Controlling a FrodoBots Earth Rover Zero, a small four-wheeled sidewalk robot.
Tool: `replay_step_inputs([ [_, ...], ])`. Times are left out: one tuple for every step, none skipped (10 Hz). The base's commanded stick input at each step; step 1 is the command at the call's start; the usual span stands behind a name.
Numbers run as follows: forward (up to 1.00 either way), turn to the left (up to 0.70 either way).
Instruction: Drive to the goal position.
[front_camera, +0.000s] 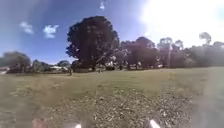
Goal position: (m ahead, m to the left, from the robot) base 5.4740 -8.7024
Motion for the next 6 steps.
replay_step_inputs([
  [0.7, 0.0],
  [0.7, 0.0],
  [0.7, 0.0],
  [0.7, 0.0],
  [0.7, 0.0],
  [0.7, 0.0],
])
